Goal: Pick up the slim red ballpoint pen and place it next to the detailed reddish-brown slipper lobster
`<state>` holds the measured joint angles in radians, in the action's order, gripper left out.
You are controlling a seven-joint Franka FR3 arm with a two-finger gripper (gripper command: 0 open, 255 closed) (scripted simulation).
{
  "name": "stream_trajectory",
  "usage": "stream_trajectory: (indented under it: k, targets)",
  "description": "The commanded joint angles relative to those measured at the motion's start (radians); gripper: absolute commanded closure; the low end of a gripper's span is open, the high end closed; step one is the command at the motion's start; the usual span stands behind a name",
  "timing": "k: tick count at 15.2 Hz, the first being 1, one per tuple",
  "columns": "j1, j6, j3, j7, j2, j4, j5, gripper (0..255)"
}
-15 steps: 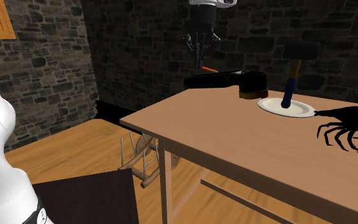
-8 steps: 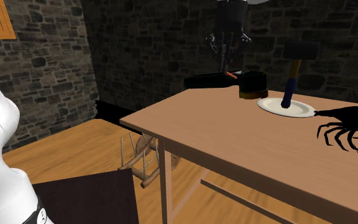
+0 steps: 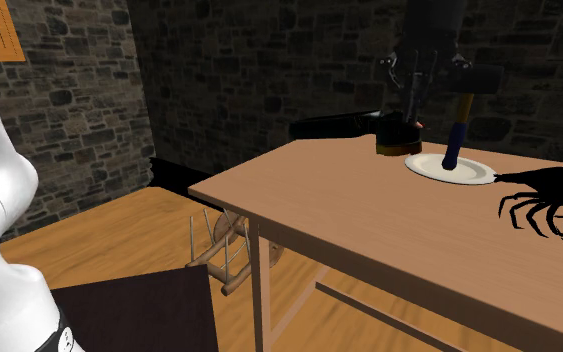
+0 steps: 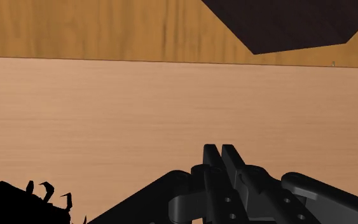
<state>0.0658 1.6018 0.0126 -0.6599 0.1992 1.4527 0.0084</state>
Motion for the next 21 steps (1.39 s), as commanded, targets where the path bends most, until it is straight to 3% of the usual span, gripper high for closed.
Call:
stream_trajectory:
  k: [1, 5, 6, 21]
  targets:
    - [-0.023, -0.017, 0.015, -0.039, 0.032, -0.049, 0.002, 255]
    - [-0.076, -0.063, 0.042, -0.117, 0.137, -0.2, 0.01, 255]
    - [-0.102, -0.093, 0.054, -0.151, 0.197, -0.289, 0.015, 255]
    - [-0.098, 0.129, 0.052, -0.151, 0.16, -0.031, 0.013, 255]
